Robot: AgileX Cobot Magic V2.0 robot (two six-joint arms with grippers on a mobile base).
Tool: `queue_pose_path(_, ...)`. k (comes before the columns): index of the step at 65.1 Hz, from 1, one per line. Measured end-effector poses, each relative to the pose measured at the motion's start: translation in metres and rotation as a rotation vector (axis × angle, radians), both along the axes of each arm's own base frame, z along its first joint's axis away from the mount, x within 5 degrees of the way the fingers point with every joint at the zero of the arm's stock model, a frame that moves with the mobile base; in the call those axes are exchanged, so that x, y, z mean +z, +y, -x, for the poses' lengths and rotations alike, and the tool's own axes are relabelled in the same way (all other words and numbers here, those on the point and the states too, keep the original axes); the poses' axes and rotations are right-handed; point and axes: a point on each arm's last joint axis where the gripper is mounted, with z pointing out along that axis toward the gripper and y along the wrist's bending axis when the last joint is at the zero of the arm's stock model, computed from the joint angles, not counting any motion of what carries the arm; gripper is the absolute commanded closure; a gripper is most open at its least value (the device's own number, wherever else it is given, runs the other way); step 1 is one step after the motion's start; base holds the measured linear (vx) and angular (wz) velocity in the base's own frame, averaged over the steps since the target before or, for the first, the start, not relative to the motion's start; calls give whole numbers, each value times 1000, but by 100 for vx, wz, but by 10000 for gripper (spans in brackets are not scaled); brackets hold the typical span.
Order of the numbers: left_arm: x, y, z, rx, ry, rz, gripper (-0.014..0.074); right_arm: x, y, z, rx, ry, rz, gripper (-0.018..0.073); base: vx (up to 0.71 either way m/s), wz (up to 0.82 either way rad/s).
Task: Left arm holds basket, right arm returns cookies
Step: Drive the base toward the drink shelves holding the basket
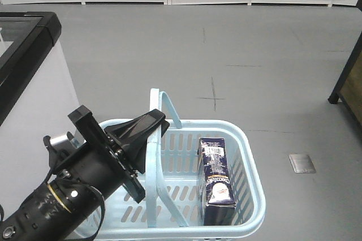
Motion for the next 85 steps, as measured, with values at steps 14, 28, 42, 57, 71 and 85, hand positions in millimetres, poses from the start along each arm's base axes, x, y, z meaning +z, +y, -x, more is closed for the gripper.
queue_pose_path(14,0,0,0,0,0,0,599,0,0,0,0,0,0,565,54,0)
queue_pose_path(28,0,0,0,0,0,0,599,0,0,0,0,0,0,565,56,0)
queue_pose_path(42,0,0,0,0,0,0,599,0,0,0,0,0,0,565,58,0)
queue_pose_path(57,0,0,0,0,0,0,599,0,0,0,0,0,0,565,58,0)
queue_pose_path(71,0,0,0,0,0,0,599,0,0,0,0,0,0,565,58,0)
queue_pose_path(85,0,0,0,0,0,0,599,0,0,0,0,0,0,565,58,0)
